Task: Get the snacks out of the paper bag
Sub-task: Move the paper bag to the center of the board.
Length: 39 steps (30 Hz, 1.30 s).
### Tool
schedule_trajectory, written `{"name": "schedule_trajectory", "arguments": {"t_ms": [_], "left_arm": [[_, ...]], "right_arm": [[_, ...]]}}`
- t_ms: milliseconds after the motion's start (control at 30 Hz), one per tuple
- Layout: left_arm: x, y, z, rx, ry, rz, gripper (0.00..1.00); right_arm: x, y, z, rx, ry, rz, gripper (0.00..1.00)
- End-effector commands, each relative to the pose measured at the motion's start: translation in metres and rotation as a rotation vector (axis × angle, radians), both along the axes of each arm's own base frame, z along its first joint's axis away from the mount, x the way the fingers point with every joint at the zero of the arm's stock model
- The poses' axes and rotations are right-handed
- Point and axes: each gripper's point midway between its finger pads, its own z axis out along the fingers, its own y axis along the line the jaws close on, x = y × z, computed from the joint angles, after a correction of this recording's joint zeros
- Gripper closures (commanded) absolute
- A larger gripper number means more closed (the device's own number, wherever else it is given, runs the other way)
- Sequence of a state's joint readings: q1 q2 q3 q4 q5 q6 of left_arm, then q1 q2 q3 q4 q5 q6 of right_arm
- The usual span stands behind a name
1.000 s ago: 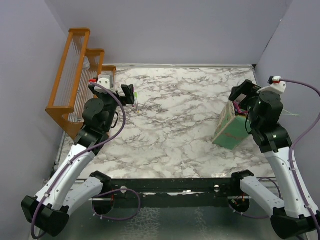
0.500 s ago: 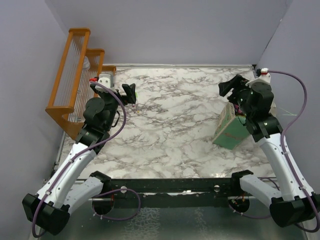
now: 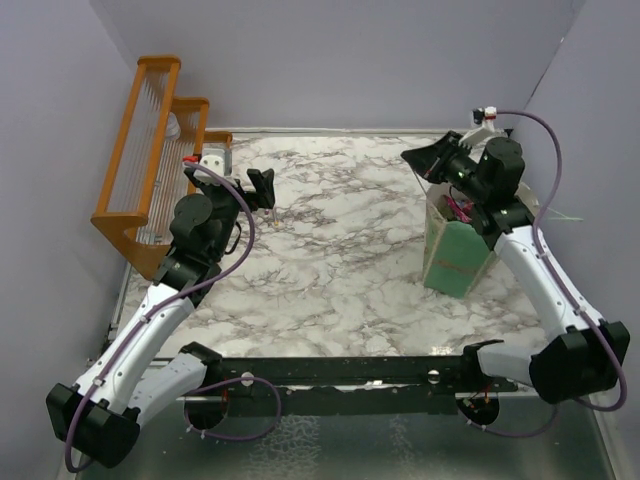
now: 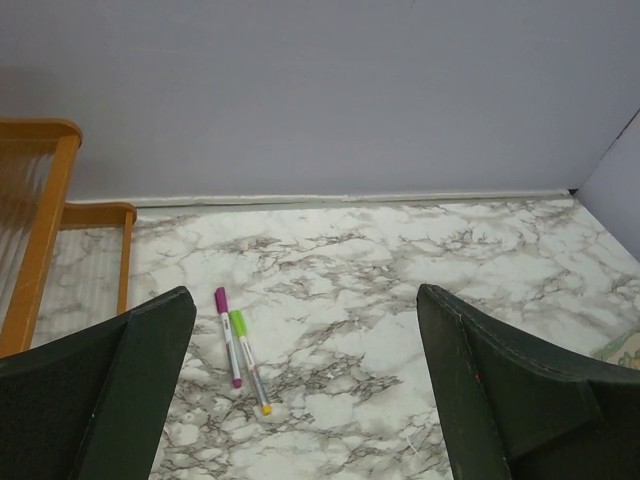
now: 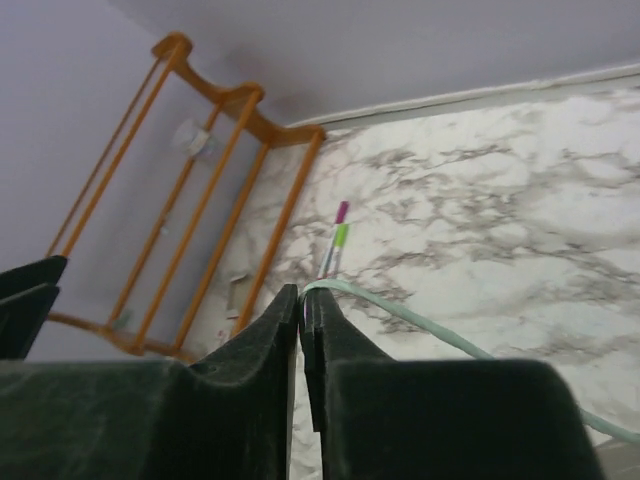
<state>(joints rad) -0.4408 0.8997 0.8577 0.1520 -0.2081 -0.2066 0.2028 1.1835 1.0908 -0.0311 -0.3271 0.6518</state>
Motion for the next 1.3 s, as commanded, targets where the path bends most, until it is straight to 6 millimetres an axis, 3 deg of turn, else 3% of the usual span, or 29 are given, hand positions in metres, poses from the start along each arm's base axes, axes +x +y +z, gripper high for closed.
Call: {"name": "schedule_trajectory", "arguments": {"t_ms": [0, 333, 600, 833, 1067, 1267], "left_arm": [[0.000, -0.006, 0.004, -0.018, -0.013, -0.023, 0.04], [0.000, -0.021, 0.001, -0.048, 0.016, -0.095, 0.03], [-0.010, -0.083, 0.002, -0.117, 0.082, -0.427, 0.01], [-0.012, -0.107, 0.014, -0.273, 0.100, -0.548, 0.01], [0.016, -0.117, 0.012, -0.366, 0.179, -0.505, 0.06], [0.021, -0.135, 0.023, -0.430, 0.175, -0.595, 0.07]], "right_arm": [[-0.011, 0.064, 0.055, 0.150, -0.105, 0.330, 0.95], [-0.010, 0.151, 0.089, 0.280, -0.129, 0.455, 0.97], [-0.005, 0.197, 0.090, 0.388, -0.096, 0.461, 0.97], [0.004, 0.205, 0.086, 0.412, -0.067, 0.430, 0.97], [0.008, 0.206, 0.079, 0.384, -0.045, 0.415, 0.93], [0.011, 0.204, 0.076, 0.352, -0.052, 0.399, 0.88]]}}
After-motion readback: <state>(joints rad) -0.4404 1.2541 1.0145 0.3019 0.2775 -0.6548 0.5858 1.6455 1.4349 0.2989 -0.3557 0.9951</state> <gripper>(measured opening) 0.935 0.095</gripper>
